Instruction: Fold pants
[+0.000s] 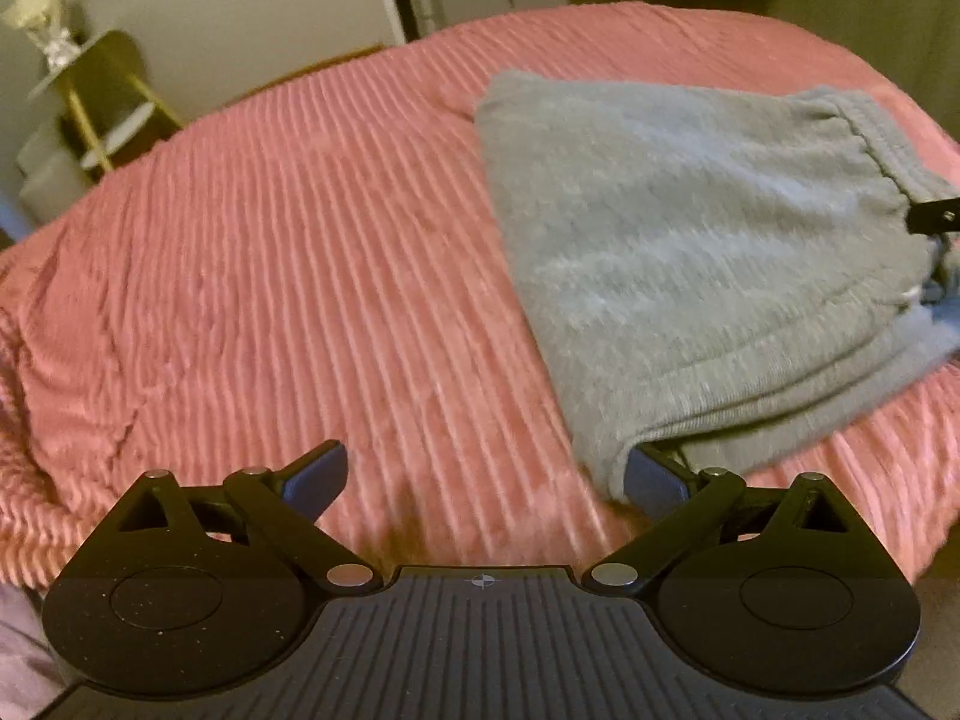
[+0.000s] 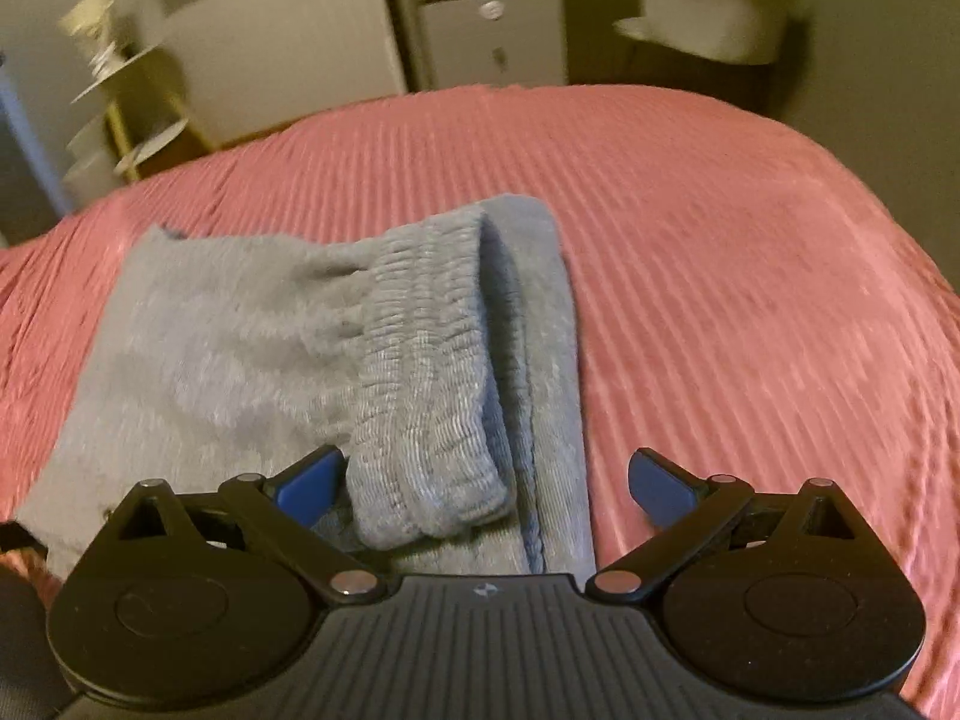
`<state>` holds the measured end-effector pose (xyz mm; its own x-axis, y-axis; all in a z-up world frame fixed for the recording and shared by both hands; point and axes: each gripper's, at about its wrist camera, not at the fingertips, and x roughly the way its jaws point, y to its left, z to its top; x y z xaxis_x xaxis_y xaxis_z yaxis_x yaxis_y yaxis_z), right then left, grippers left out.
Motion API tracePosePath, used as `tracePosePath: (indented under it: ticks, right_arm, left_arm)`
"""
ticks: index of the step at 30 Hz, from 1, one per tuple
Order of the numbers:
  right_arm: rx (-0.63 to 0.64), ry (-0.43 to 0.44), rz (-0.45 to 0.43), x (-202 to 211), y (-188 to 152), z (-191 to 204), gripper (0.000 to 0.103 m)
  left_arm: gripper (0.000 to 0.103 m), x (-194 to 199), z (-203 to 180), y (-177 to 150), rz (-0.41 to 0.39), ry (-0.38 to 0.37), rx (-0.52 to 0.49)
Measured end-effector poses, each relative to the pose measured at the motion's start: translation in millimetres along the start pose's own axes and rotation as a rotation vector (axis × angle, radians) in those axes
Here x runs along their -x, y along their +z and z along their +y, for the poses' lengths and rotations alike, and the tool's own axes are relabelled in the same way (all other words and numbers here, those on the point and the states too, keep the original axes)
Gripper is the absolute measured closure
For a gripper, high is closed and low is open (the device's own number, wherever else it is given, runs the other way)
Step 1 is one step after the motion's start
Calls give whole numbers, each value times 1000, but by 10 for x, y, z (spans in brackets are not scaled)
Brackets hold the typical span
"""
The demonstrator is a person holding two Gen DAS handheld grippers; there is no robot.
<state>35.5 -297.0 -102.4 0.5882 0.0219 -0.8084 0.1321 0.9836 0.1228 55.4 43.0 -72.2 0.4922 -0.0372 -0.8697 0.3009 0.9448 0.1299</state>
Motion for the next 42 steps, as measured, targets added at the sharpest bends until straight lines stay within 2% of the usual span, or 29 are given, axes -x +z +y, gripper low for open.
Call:
tracePosePath:
  ticks: [1,4,5,6,8,11,13,17,21,25,31,35,38,42]
  right_arm:
    - [-1,19,11,-23,25,-35,3]
    - [-36,81,57,-133,108,-152,3]
    - [-39,101,70,-172,141,-187,3]
    - [-39,121,84,-217,171,-215,3]
    - [-27,151,112,-307,221,-255,3]
    - [-37,210,159,-452,280,-324,3]
    - [-64,249,193,-530,295,-386,3]
    - [-101,340,234,-684,273,-486,3]
    - [-79,398,231,-716,249,-539,2]
    - [-57,422,215,-743,233,-549,2]
    - [-69,443,201,-810,288,-504,2]
    - [-103,502,182,-851,264,-638,2]
    - [-137,503,175,-848,250,-695,2]
    - [-128,456,163,-810,245,-595,2]
  left_arm:
    - [2,17,62,-5,3,11,7]
    - [3,-3,247,88,-4,210,10]
    - [3,-14,329,135,-24,247,22]
    - [3,-27,390,182,-40,234,37]
    - [3,-102,457,320,-41,137,89]
    - [3,-255,402,519,-99,-87,138]
    - [3,-483,349,672,-97,-209,179]
    - [3,-924,258,872,-38,-346,253]
    - [2,-1211,276,860,12,-506,313]
    - [1,-1242,295,868,0,-543,306]
    - [0,-1379,38,949,-41,-526,197]
    - [0,-1412,160,980,-22,-579,256]
    - [0,-1402,231,973,-43,-648,316]
    - [2,-1312,179,930,-96,-650,256]
